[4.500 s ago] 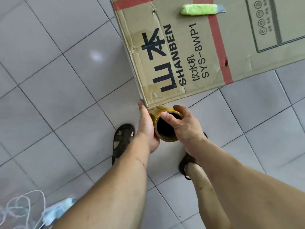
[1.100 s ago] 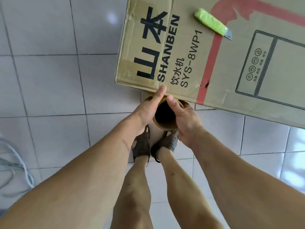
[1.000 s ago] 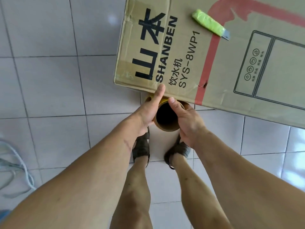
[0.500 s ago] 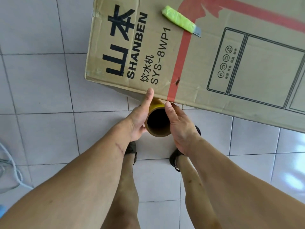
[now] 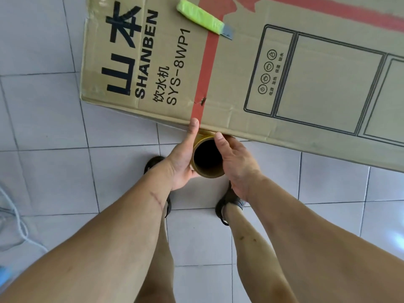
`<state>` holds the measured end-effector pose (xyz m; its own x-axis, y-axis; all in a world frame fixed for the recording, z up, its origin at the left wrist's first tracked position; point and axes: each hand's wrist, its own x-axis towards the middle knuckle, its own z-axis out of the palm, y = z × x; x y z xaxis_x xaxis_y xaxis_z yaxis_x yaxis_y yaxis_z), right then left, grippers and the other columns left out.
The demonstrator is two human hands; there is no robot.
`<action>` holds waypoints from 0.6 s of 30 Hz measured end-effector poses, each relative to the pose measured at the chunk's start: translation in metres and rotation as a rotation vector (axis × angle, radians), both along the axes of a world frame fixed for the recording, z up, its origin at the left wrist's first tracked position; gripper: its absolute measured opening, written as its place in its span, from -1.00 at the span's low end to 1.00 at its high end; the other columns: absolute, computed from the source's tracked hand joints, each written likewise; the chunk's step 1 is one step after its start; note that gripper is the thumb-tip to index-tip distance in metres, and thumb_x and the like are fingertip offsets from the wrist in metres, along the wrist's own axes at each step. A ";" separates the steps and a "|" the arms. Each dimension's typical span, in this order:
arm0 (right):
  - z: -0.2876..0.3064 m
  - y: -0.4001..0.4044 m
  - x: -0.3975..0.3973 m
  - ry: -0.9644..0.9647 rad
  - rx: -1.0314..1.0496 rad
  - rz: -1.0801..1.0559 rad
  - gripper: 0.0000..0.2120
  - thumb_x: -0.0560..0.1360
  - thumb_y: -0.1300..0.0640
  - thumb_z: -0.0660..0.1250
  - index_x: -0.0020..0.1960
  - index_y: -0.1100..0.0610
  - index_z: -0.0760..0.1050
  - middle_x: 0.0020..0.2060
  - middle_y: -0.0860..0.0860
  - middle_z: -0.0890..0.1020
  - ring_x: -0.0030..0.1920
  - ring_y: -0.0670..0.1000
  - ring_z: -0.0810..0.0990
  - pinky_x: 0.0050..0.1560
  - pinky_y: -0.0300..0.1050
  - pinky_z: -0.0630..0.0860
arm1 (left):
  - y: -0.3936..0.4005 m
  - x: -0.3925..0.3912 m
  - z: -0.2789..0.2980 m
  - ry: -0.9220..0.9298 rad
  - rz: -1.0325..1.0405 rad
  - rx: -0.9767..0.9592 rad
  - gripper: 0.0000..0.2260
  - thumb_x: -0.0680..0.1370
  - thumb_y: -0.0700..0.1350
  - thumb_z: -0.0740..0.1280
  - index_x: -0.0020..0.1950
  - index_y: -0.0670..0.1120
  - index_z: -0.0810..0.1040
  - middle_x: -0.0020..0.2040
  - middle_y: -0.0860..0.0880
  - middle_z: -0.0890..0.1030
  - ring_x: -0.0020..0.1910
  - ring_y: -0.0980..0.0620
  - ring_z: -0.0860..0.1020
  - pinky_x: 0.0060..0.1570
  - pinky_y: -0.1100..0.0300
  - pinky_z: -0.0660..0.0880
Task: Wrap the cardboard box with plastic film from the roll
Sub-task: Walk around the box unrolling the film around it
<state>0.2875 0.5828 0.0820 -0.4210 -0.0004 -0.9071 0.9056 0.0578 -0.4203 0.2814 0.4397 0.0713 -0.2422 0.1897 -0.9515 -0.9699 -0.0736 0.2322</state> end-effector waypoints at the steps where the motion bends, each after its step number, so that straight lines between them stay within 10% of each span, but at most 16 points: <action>1: 0.000 0.004 0.000 0.005 0.003 0.008 -0.53 0.58 -0.25 0.26 0.36 0.00 0.50 0.19 -0.04 0.64 0.23 -0.01 0.58 0.29 -0.08 0.48 | 0.004 0.001 0.001 -0.007 0.005 0.005 0.01 0.33 0.68 0.16 0.52 0.02 0.61 0.35 -0.06 0.75 0.43 -0.08 0.65 0.56 -0.23 0.47; 7: 0.000 0.008 -0.001 -0.042 -0.053 -0.058 -0.48 0.54 -0.28 0.31 0.37 0.00 0.46 0.20 -0.05 0.61 0.23 0.00 0.55 0.13 -0.16 0.41 | 0.015 -0.005 0.004 0.076 -0.059 -0.188 -0.33 0.48 0.51 0.30 0.28 0.01 0.73 0.19 0.01 0.81 0.34 -0.01 0.68 0.63 -0.15 0.39; 12: -0.003 0.023 0.008 -0.062 -0.063 -0.060 -0.35 0.56 -0.31 0.25 0.51 0.03 0.35 0.33 0.00 0.56 0.35 0.02 0.50 0.35 -0.09 0.40 | 0.027 -0.010 0.008 0.002 -0.130 -0.096 -0.02 0.26 0.62 0.22 0.40 -0.04 0.70 0.23 -0.07 0.80 0.32 -0.06 0.72 0.49 -0.13 0.55; 18: 0.005 0.027 0.025 -0.051 -0.096 0.005 -0.50 0.64 -0.20 0.18 0.52 -0.04 0.32 0.23 -0.05 0.51 0.21 -0.05 0.44 -0.05 -0.33 0.33 | 0.028 -0.003 0.010 -0.038 -0.136 -0.156 0.02 0.27 0.72 0.25 0.35 -0.06 0.70 0.15 -0.14 0.82 0.24 -0.14 0.76 0.40 -0.13 0.62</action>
